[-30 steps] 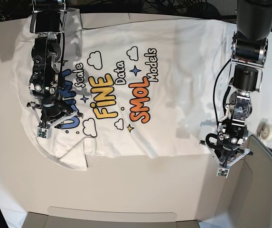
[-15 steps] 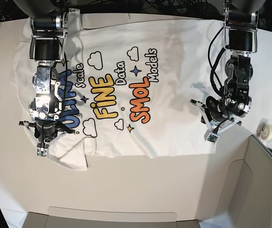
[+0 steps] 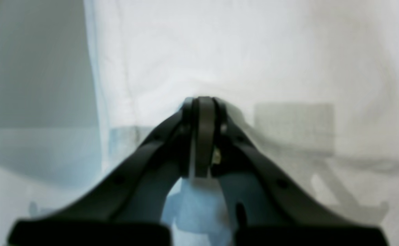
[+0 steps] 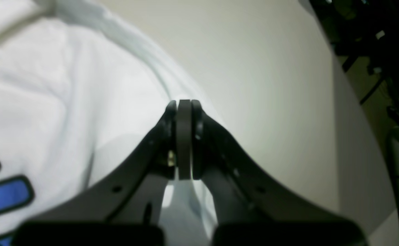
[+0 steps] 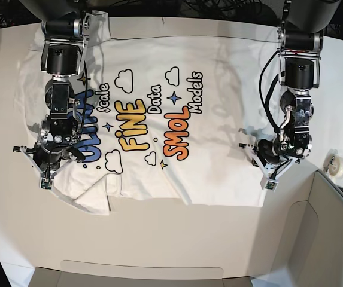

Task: Layout the t-shirt on the table in an organized manner, then fold the t-shirt properly
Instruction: 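Press both grippers on the shirt body and smooth it toward the hem, then move both grippers to the shirt's shoulder corners, then grasp the shoulder corners of the shirt with both grippers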

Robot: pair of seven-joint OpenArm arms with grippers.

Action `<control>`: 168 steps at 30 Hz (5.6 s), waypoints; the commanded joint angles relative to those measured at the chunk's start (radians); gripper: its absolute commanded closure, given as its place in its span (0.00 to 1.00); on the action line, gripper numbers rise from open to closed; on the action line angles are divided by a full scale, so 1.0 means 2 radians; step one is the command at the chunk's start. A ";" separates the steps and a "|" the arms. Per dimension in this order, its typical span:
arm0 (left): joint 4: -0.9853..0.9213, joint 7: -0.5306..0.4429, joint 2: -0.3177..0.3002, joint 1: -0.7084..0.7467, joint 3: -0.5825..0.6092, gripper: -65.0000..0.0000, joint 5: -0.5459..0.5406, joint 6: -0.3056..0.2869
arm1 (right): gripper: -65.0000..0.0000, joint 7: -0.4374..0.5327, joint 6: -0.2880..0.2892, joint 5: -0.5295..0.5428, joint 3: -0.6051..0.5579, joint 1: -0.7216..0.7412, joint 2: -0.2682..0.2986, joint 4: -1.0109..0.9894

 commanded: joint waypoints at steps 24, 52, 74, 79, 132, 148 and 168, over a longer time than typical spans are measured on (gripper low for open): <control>-0.053 -0.051 -0.016 -0.017 0.001 0.96 0.004 0.010 | 1.00 0.099 -0.002 -0.009 0.052 0.112 0.019 -0.217; 0.189 0.038 -0.025 -0.005 -0.069 0.73 0.001 0.031 | 0.75 0.096 -0.002 -0.005 0.053 0.029 -0.037 0.106; 0.394 0.275 -0.025 0.361 -0.437 0.65 -0.335 -0.011 | 0.75 0.095 0.112 0.279 0.055 -0.417 -0.043 0.443; 0.353 0.273 -0.024 0.381 -0.436 0.62 -0.379 -0.011 | 0.75 0.095 0.112 0.399 0.055 -0.460 0.000 0.441; 0.198 0.225 -0.035 0.412 -0.273 1.00 -0.378 -0.012 | 0.75 0.013 0.114 0.594 0.250 -0.505 0.019 0.362; 0.198 0.223 -0.035 0.411 -0.273 1.00 -0.378 -0.011 | 0.64 0.011 0.204 0.598 0.250 -0.488 0.016 0.357; 0.165 0.223 -0.044 0.387 -0.269 1.00 -0.377 -0.011 | 0.55 -0.181 0.347 0.717 0.415 -0.372 0.019 0.114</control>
